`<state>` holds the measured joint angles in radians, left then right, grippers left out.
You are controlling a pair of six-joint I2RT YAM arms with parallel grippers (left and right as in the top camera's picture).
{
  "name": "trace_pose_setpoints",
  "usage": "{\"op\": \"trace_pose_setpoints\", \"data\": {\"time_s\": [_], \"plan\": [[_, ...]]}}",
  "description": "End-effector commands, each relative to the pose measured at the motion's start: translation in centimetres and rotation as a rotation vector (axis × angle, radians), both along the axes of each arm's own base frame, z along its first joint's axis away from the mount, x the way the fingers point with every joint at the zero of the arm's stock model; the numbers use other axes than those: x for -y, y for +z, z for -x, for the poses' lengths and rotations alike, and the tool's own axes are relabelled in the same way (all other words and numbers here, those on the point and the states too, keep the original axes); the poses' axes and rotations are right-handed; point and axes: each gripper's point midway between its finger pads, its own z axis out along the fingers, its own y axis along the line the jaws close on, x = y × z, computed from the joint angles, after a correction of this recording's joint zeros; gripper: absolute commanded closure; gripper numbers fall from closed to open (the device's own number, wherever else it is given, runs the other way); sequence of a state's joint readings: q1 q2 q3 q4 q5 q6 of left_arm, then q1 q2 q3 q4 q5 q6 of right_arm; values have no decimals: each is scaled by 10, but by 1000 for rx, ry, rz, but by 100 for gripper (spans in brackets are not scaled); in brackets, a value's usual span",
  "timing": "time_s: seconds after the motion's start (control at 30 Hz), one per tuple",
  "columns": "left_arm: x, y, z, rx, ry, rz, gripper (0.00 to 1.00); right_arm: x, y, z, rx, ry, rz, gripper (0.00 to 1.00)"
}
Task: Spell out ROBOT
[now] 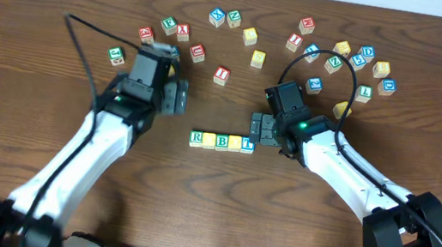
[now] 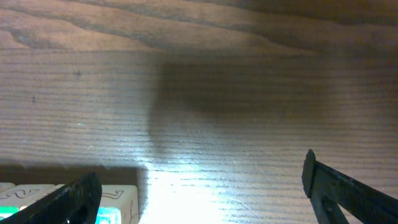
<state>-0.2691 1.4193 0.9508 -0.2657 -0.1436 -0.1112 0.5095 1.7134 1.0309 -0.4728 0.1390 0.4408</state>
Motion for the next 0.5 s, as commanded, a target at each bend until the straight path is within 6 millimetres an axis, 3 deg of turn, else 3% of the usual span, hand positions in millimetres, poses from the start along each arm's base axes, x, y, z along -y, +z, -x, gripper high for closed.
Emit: {"op": "trace_pose_setpoints", "data": {"time_s": [0.0, 0.13, 0.47], "plan": [[-14, 71, -8, 218, 25, -47, 3, 2, 2, 0, 12, -9, 10, 1], [-22, 103, 2, 304, 53, -47, 3, 2, 2, 0, 12, -9, 10, 1], [-30, 139, 21, 420, 60, -23, 3, 2, 2, 0, 12, -9, 10, 1]]}}
